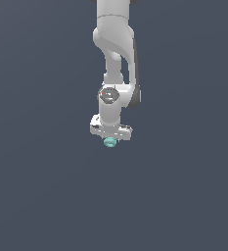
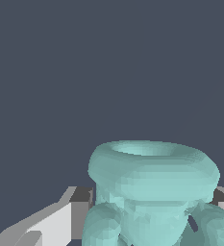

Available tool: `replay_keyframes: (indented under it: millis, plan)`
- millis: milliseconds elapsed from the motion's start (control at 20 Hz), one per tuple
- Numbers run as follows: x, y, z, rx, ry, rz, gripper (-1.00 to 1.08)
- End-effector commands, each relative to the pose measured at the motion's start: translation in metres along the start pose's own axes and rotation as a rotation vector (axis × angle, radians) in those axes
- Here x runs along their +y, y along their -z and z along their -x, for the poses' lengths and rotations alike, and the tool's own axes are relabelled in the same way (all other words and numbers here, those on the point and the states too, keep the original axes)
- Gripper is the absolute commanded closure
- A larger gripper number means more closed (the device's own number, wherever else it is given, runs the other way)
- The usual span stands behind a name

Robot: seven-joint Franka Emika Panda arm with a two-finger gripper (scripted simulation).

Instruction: Pick up the object and move it to a goal position.

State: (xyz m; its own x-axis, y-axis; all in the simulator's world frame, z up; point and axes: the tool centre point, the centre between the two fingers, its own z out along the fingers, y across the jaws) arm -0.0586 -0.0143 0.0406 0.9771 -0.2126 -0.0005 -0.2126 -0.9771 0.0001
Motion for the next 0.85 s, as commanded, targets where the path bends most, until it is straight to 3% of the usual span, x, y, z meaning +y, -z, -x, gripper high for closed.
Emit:
replay_keyframes:
  millis: [0,400,800]
  plan:
    - [0.006,0.0,0.015,0.0,0.0,0.0,1.08]
    - [0.02,0.0,0.05,0.0,0.0,0.0,1.08]
    - [0.025,0.001,0.061,0.0,0.0,0.0,1.08]
